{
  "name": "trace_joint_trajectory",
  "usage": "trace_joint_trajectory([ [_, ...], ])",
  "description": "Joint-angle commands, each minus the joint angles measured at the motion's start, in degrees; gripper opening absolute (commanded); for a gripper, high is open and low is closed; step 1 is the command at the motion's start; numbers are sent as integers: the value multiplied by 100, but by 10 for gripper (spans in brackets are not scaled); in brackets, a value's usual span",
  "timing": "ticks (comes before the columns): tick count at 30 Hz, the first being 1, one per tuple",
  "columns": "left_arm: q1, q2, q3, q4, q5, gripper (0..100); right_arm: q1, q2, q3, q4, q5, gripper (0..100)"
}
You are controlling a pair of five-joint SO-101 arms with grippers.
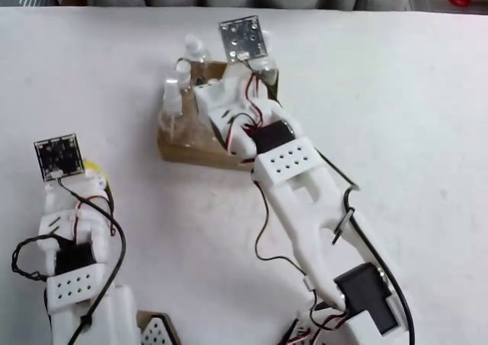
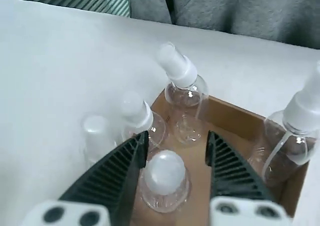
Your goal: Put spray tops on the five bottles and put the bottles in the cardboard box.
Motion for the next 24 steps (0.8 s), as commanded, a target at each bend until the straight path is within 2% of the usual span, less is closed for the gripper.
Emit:
trace_joint_trajectory([
  [1,154,-84,-26,-185,-53,65,-136,-57,-484,189,62,149],
  [10,163,-84,0,-185,-53,65,-180,-101,-1512,1226,62,149],
  [17,251,-84,18,-185,-62,65,-207,-479,-2303,3046,62,145],
  [24,251,-84,26,-185,-62,65,13,-1200,-2330,4752,18,145],
])
